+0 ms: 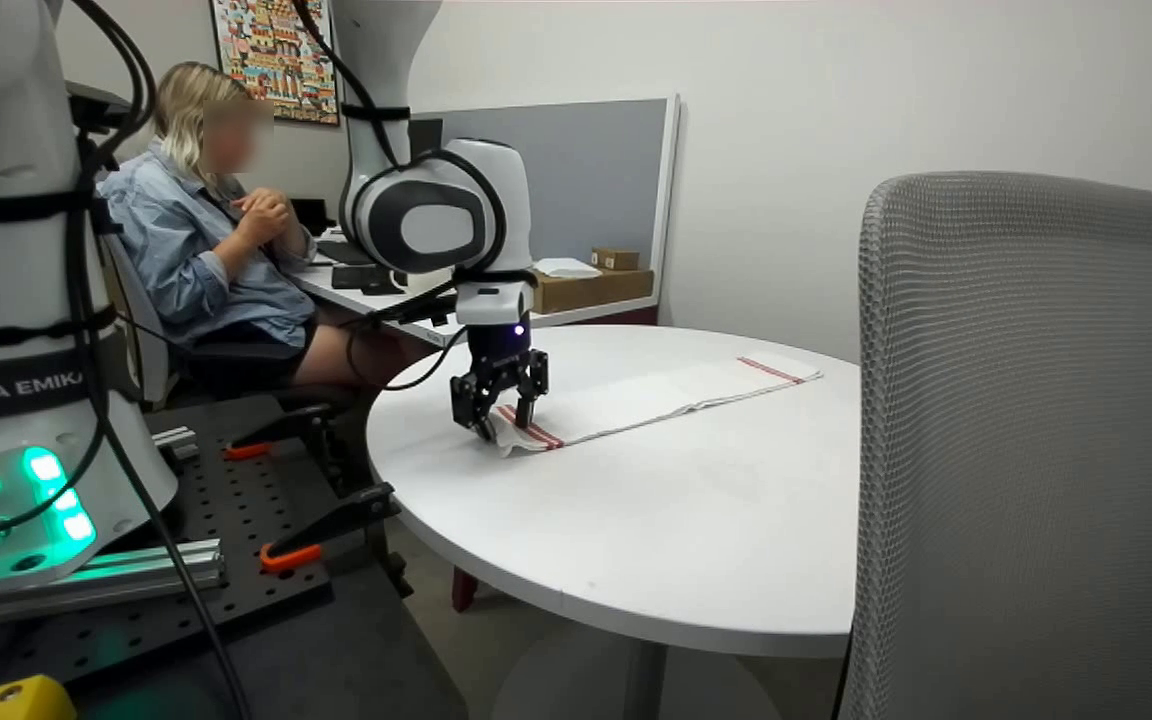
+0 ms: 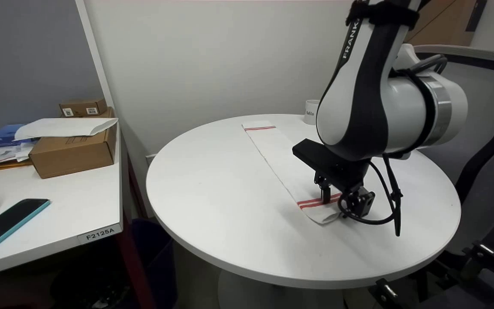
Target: Fold the kitchen towel
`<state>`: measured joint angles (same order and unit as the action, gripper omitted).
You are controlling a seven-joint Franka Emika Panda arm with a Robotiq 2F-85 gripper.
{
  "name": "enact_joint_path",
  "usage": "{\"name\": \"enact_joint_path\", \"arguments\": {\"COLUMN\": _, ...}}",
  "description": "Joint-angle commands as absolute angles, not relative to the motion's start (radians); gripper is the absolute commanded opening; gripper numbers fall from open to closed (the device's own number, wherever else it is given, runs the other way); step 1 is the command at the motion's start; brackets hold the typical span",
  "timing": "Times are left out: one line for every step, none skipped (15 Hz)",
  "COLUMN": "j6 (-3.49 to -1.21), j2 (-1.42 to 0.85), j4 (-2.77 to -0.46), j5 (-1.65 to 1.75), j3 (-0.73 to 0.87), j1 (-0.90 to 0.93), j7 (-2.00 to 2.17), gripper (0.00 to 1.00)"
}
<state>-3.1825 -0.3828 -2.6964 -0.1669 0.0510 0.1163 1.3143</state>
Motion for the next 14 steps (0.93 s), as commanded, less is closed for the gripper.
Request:
{"name": "enact_joint_path", "arguments": {"j6": -3.251, "j2": -0.427, "j4": -2.687, "j5": -0.227, "j3": 0.040, "j1": 0.119, "j7": 1.252, "gripper": 0.28}}
{"name": "enact_joint_path", "arguments": {"j6": -3.260, "j2": -0.429, "j4": -2.687, "j5": -0.235, "j3": 0.038, "j1": 0.116, "j7": 1.243, "gripper": 0.21}}
{"name": "enact_joint_path", "arguments": {"j6": -3.268, "j2": -0.430, "j4": -2.688, "j5": -0.243, "j3": 0.035, "j1": 0.114, "j7": 1.236, "gripper": 0.14}}
{"name": "enact_joint_path", "arguments": {"j6": -3.271, "j2": -0.424, "j4": -2.693, "j5": -0.248, "j3": 0.032, "j1": 0.111, "j7": 1.227, "gripper": 0.06}}
{"name": "enact_joint_path", "arguments": {"j6": -3.277, "j2": -0.422, "j4": -2.696, "j5": -0.254, "j3": 0.024, "j1": 0.104, "j7": 1.217, "gripper": 0.01}}
{"name": "enact_joint_path", "arguments": {"j6": -3.273, "j2": -0.404, "j4": -2.706, "j5": -0.253, "j3": 0.003, "j1": 0.085, "j7": 1.205, "gripper": 0.00}}
{"name": "enact_joint_path", "arguments": {"j6": -3.268, "j2": -0.392, "j4": -2.712, "j5": -0.252, "j3": -0.011, "j1": 0.073, "j7": 1.195, "gripper": 0.00}}
{"name": "enact_joint_path", "arguments": {"j6": -3.261, "j2": -0.359, "j4": -2.734, "j5": -0.249, "j3": -0.024, "j1": 0.064, "j7": 1.183, "gripper": 0.00}}
{"name": "enact_joint_path", "arguments": {"j6": -3.253, "j2": -0.337, "j4": -2.746, "j5": -0.246, "j3": -0.043, "j1": 0.048, "j7": 1.167, "gripper": 0.02}}
{"name": "enact_joint_path", "arguments": {"j6": -3.243, "j2": -0.287, "j4": -2.777, "j5": -0.244, "j3": -0.053, "j1": 0.040, "j7": 1.151, "gripper": 0.01}}
{"name": "enact_joint_path", "arguments": {"j6": -3.241, "j2": -0.245, "j4": -2.803, "j5": -0.249, "j3": -0.055, "j1": 0.042, "j7": 1.141, "gripper": 0.00}}
{"name": "enact_joint_path", "arguments": {"j6": -3.236, "j2": -0.189, "j4": -2.834, "j5": -0.251, "j3": -0.065, "j1": 0.033, "j7": 1.129, "gripper": 0.00}}
{"name": "enact_joint_path", "arguments": {"j6": -3.200, "j2": -0.228, "j4": -2.746, "j5": -0.251, "j3": -0.045, "j1": 0.049, "j7": 1.123, "gripper": 0.00}}
{"name": "enact_joint_path", "arguments": {"j6": -3.191, "j2": -0.172, "j4": -2.756, "j5": -0.255, "j3": -0.035, "j1": 0.055, "j7": 1.116, "gripper": 0.00}}
